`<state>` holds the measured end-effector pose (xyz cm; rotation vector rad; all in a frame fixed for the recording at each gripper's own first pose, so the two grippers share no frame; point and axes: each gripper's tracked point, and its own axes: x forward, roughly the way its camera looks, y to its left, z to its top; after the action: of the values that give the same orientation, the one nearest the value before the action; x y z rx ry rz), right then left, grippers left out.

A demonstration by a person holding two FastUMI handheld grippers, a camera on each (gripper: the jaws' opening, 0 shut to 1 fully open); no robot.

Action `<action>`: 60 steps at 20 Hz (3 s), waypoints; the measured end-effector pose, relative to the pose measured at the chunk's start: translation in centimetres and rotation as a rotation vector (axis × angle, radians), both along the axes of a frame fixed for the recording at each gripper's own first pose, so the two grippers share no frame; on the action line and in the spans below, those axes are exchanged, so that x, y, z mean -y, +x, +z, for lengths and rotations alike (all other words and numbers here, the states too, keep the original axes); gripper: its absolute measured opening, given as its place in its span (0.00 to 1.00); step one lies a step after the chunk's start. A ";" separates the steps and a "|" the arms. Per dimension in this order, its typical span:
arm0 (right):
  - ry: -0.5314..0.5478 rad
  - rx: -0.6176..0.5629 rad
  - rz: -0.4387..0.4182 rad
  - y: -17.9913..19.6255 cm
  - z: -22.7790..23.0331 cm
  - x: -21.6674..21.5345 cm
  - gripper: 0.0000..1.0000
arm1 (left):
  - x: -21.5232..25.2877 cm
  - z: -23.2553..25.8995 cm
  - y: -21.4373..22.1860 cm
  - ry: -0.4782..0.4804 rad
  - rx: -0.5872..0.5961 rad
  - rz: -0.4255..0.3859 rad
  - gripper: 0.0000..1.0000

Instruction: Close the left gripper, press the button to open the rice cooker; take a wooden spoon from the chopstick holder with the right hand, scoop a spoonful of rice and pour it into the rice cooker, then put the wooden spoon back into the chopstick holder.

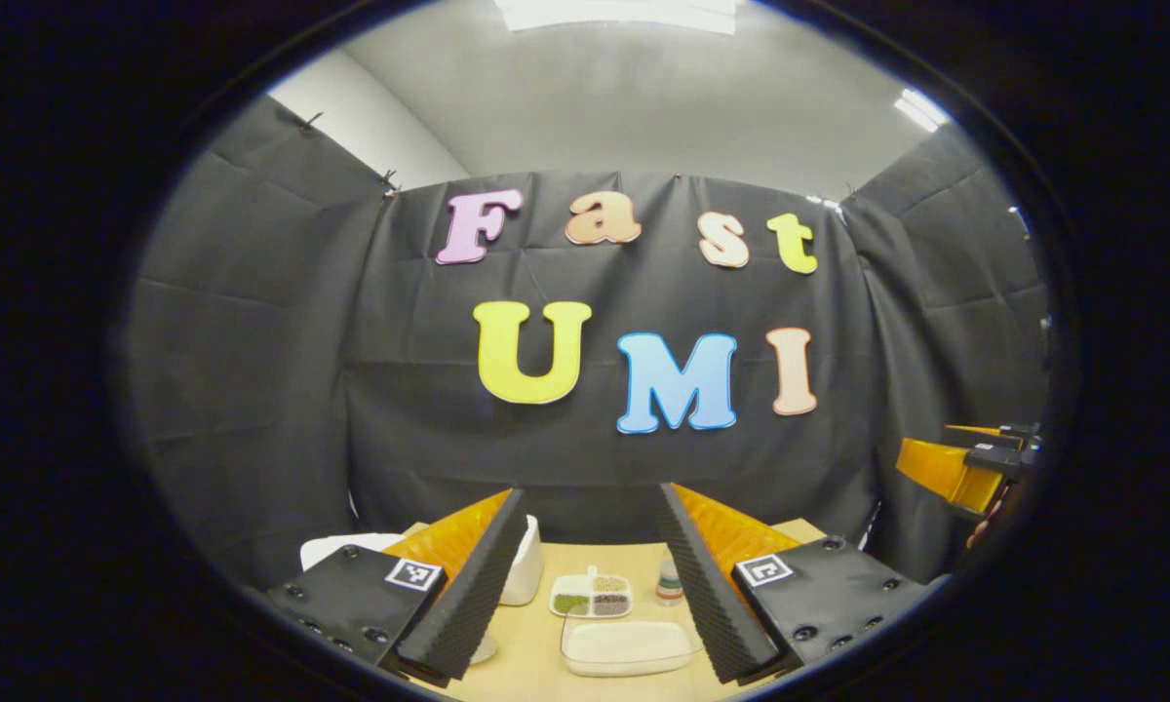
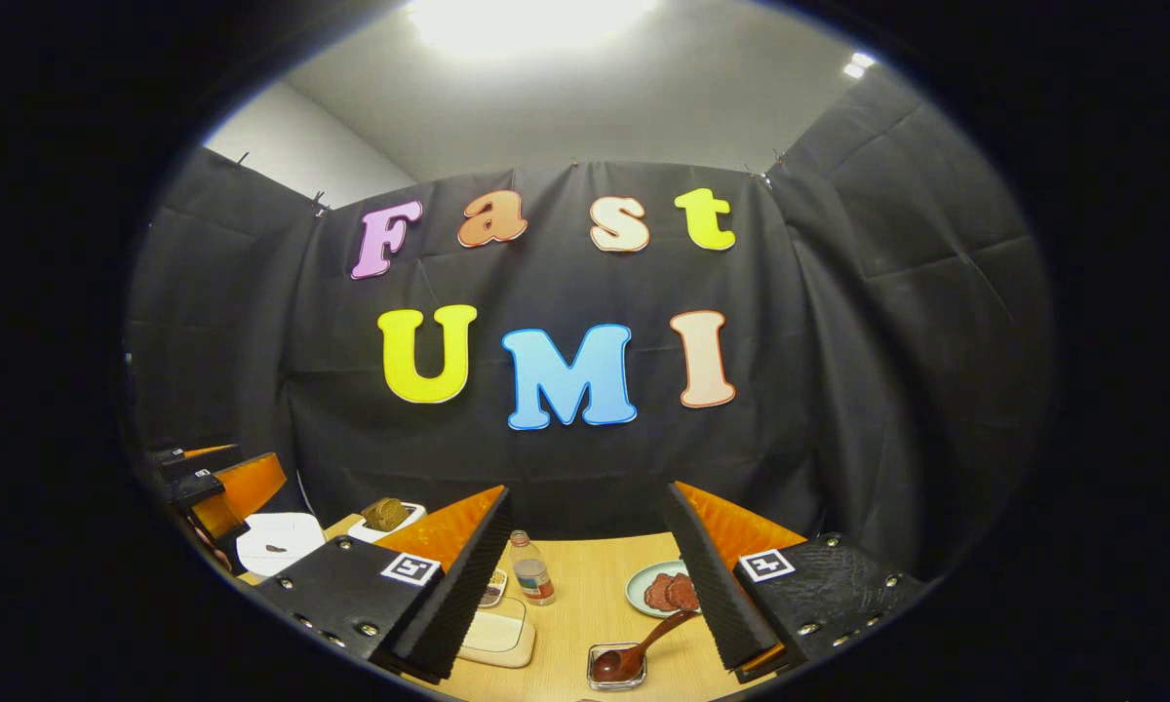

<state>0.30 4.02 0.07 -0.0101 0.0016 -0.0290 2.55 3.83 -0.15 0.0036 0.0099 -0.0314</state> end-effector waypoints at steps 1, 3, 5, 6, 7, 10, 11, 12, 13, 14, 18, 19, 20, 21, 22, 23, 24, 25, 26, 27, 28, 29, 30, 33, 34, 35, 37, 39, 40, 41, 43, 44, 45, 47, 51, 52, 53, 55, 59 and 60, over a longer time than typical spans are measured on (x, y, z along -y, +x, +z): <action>-0.004 0.000 0.001 0.0 -0.1 -0.3 0.95 | -0.4 0.1 0.1 -0.002 0.000 0.002 0.94; -0.015 -0.001 -0.003 0.0 -0.2 -0.6 0.95 | -0.9 0.2 0.2 -0.007 0.003 0.004 0.92; -0.018 0.003 -0.009 -0.1 -0.1 -0.8 0.95 | -1.1 0.3 0.3 -0.005 0.009 0.003 0.93; -0.019 0.008 -0.010 -0.1 0.0 -0.9 0.95 | -1.1 0.3 0.3 -0.004 0.010 0.000 0.94; -0.020 0.013 -0.012 -0.1 0.2 -1.0 0.95 | -1.1 0.2 0.4 -0.002 0.010 -0.004 0.94; -0.016 0.036 -0.017 -0.4 0.6 -1.3 0.96 | -1.1 -0.2 0.4 0.008 0.000 -0.008 0.92; -0.017 0.045 -0.025 -0.4 0.9 -1.2 0.95 | -1.1 -0.4 0.4 0.012 -0.004 -0.007 0.92; -0.022 0.050 -0.038 -0.3 0.8 -0.9 0.95 | -1.2 -0.4 0.4 0.017 -0.005 -0.005 0.92; -0.025 0.049 -0.036 -0.2 0.9 -0.9 0.95 | -1.4 -0.4 0.2 0.018 -0.001 0.000 0.92; -0.024 0.039 -0.031 -0.1 0.5 -1.1 0.95 | -1.4 -0.1 0.1 0.014 0.006 0.003 0.92; -0.018 0.029 -0.027 0.3 0.6 -1.0 0.95 | -1.4 -0.4 -0.4 0.013 0.000 0.005 0.92; -0.015 0.028 -0.019 0.4 0.6 -1.3 0.96 | -1.7 -0.3 -0.6 0.014 0.002 0.010 0.92; -0.013 0.028 -0.011 0.4 0.5 -1.7 0.95 | -1.9 -0.2 -0.7 0.014 0.002 0.017 0.92; -0.013 0.028 -0.006 0.6 0.6 -1.9 0.95 | -2.2 -0.3 -0.9 0.014 0.000 0.022 0.92; -0.015 0.025 -0.004 0.7 0.5 -2.0 0.95 | -2.4 -0.4 -1.0 0.016 -0.004 0.025 0.94; -0.020 0.022 -0.006 0.9 0.5 -2.0 0.95 | -2.7 -0.6 -1.0 0.019 -0.009 0.029 0.94; -0.020 0.026 -0.003 0.8 0.6 -2.1 0.95 | -2.9 -0.6 -1.0 0.018 -0.012 0.033 0.94; -0.018 0.031 0.002 0.9 0.7 -2.3 0.95 | -3.0 -0.8 -1.1 0.017 -0.014 0.035 0.94; -0.017 0.032 0.001 0.9 0.6 -2.4 0.96 | -3.1 -0.7 -1.1 0.019 -0.015 0.035 0.92; -0.018 0.034 0.003 1.0 0.7 -2.5 0.95 | -3.3 -0.7 -1.0 0.024 -0.015 0.036 0.92; -0.020 0.032 0.004 1.0 0.5 -2.6 0.95 | -3.3 -0.7 -0.9 0.030 -0.015 0.036 0.92; -0.022 0.029 0.005 1.2 0.4 -2.6 0.95 | -3.4 -0.8 -0.8 0.031 -0.016 0.036 0.94; -0.025 0.027 0.006 1.2 0.3 -2.8 0.95 | -3.6 -0.9 -0.6 0.029 -0.018 0.037 0.94; -0.035 0.010 0.013 1.4 -0.2 -3.2 0.95 | -5.0 -2.5 -0.1 0.007 -0.039 0.042 0.92; -0.037 0.005 0.015 1.3 -0.5 -3.4 0.95 | -5.7 -3.6 0.0 -0.002 -0.071 0.042 0.90; -0.039 -0.002 0.013 1.3 -0.7 -3.4 0.95 | -7.1 -5.6 0.7 -0.004 -0.118 0.055 0.74; -0.047 -0.021 0.013 1.2 -1.4 -3.5 0.95 | -9.8 -9.2 1.5 -0.020 -0.222 0.070 0.41; -0.056 -0.038 0.010 1.0 -2.1 -3.5 0.95 | -13.2 -12.7 2.5 -0.062 -0.324 0.091 0.08; -0.058 -0.047 0.007 0.9 -2.5 -3.4 0.95 | -14.9 -14.1 2.7 -0.075 -0.370 0.098 0.08; -0.059 -0.055 0.005 0.9 -2.8 -3.4 0.95 | -16.9 -15.7 3.4 -0.089 -0.417 0.122 0.08; -0.057 -0.076 0.003 1.1 -3.6 -3.3 0.95 | -20.7 -18.5 4.3 -0.166 -0.515 0.162 0.08; -0.057 -0.085 0.000 1.2 -3.9 -3.2 0.95 | -22.3 -19.7 4.8 -0.212 -0.547 0.183 0.08; -0.056 -0.091 -0.004 1.2 -4.1 -3.0 0.95 | -23.8 -20.8 5.1 -0.239 -0.570 0.209 0.08; -0.058 -0.101 -0.014 1.4 -4.4 -2.6 0.96 | -25.9 -22.1 5.7 -0.254 -0.588 0.246 0.08; -0.050 -0.117 -0.030 1.7 -4.8 -2.0 0.96 | -26.3 -24.7 5.8 -0.272 -0.660 0.236 0.08; -0.048 -0.119 -0.034 1.9 -4.9 -1.8 0.96 | -26.1 -25.6 5.9 -0.258 -0.675 0.231 0.08; -0.047 -0.120 -0.035 1.9 -4.9 -1.7 0.96 | -26.0 -26.3 6.2 -0.236 -0.688 0.238 0.08; -0.050 -0.124 -0.034 1.9 -4.9 -1.7 0.96 | -26.5 -27.5 6.3 -0.201 -0.716 0.259 0.08; -0.055 -0.122 -0.033 1.8 -4.9 -1.6 0.96 | -26.9 -27.4 6.6 -0.193 -0.713 0.287 0.09; -0.055 -0.122 -0.036 1.6 -5.0 -1.3 0.96 | -26.9 -27.2 6.7 -0.195 -0.711 0.284 0.09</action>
<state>1.93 5.36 -4.91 -0.0670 0.1230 -0.0641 9.26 30.75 -27.33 -0.2038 0.7180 0.2519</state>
